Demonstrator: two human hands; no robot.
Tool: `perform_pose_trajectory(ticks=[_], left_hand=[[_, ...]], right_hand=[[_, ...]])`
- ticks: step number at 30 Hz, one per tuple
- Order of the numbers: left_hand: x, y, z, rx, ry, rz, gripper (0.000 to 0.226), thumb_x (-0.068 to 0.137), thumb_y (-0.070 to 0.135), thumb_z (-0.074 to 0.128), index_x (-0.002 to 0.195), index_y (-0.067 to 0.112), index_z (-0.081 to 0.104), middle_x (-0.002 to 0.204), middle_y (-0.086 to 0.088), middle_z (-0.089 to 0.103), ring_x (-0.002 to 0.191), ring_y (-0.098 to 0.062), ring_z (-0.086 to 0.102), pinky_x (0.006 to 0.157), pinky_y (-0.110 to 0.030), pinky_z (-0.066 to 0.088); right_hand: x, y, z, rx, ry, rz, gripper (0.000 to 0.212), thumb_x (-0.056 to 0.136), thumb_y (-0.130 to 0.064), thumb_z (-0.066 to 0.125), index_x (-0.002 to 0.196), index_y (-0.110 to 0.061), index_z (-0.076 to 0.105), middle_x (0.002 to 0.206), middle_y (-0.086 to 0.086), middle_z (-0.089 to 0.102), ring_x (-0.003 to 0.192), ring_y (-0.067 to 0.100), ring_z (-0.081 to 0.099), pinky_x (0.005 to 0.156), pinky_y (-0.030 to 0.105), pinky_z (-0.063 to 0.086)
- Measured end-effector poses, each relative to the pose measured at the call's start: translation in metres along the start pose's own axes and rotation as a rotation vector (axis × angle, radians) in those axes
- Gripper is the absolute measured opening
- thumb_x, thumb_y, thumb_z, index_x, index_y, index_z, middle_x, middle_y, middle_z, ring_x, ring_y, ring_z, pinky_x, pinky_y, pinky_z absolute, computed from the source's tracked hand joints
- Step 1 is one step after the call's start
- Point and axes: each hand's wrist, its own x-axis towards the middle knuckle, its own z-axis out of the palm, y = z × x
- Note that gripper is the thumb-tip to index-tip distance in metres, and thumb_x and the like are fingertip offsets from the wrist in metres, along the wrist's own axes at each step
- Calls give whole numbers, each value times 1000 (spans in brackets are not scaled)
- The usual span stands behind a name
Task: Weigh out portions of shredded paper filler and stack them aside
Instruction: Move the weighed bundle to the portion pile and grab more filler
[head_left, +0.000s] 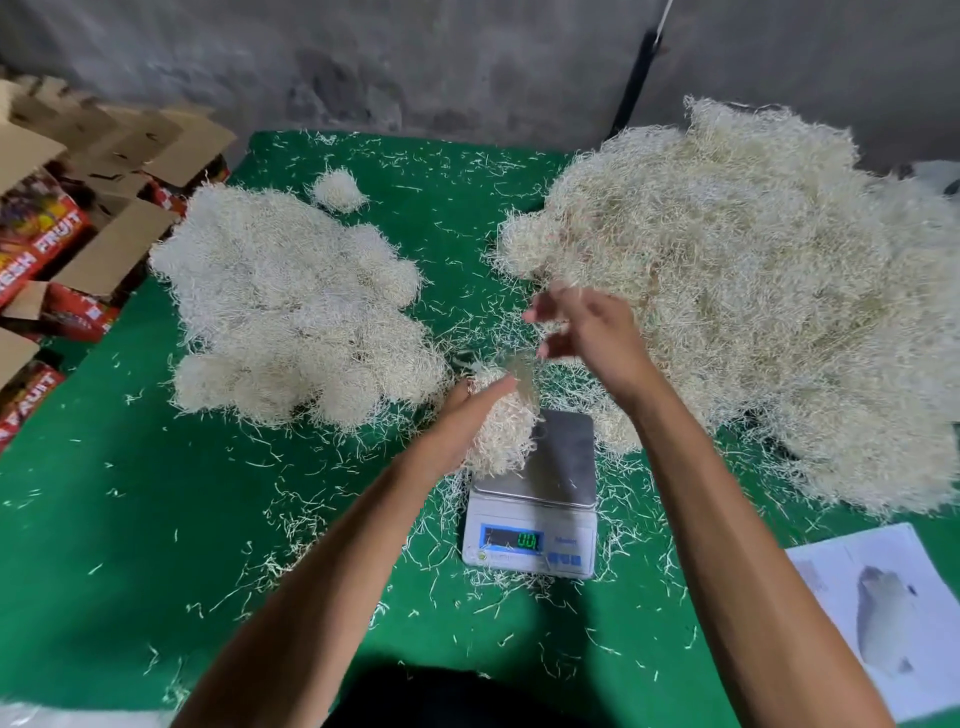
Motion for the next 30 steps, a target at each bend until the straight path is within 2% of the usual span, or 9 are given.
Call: perform_pose_trajectory(ticks=[3,5,7,10,14,17,20,25,30], left_hand=[[2,-14,11,235,10,91,112,72,79,70,158,36,12,166,4,17,148,-24,28,113,-40,27],[5,-26,15,482,52,241,97,83,60,73,157,35,16,166,0,20,147,-25,30,116,-42,31],[8,-38,18,536,3,259,95,85,50,74,159,38,14,168,2,16,151,-24,25,120,-51,29],[12,-47,24,479,-7,278,81,89,39,75,154,37,26,163,1,29,141,-22,41,110,-39,42],[20,-36,37,484,160,350,68,86,32,78,142,33,39,150,1,46,121,-13,53,95,-28,40],[25,-26,39,662,310,346,71,83,33,80,143,25,41,143,0,51,123,-19,54,103,-38,45],[20,-27,28,682,362,385,64,86,31,77,141,24,45,141,2,53,129,-17,52,111,-41,42],[10,-31,13,218,290,347,36,96,13,65,131,18,58,130,2,61,122,-16,59,104,-30,47],[1,-42,11,-23,313,301,27,99,16,62,126,14,64,123,3,67,116,-14,63,106,-41,50]], right_hand=[[-18,58,5,-331,-229,285,34,106,-40,53,126,-15,63,132,25,64,105,39,72,95,53,58],[-36,92,4,-605,-439,335,60,102,-52,53,154,-23,42,155,19,47,134,37,55,115,53,40],[-50,112,2,-593,-484,338,74,97,-58,55,161,-28,31,160,15,41,138,31,50,116,48,38],[-56,124,-6,-407,-349,388,63,98,-42,67,153,-23,45,151,11,51,132,29,56,110,46,45],[-54,131,-10,-332,-139,372,13,99,-25,68,102,-13,67,94,10,73,83,23,70,83,46,61],[-57,130,-13,-234,-150,403,16,99,-25,68,95,-9,69,87,12,74,73,23,70,81,52,63],[-63,129,-24,-449,-151,350,43,102,-51,52,96,-13,71,79,12,75,64,24,75,63,44,64],[-69,144,-30,-664,219,218,62,108,-57,29,93,-13,70,61,10,67,48,23,66,49,38,57],[-73,166,-17,-712,230,175,43,110,-42,42,117,-13,73,135,16,66,110,33,69,105,54,50]])
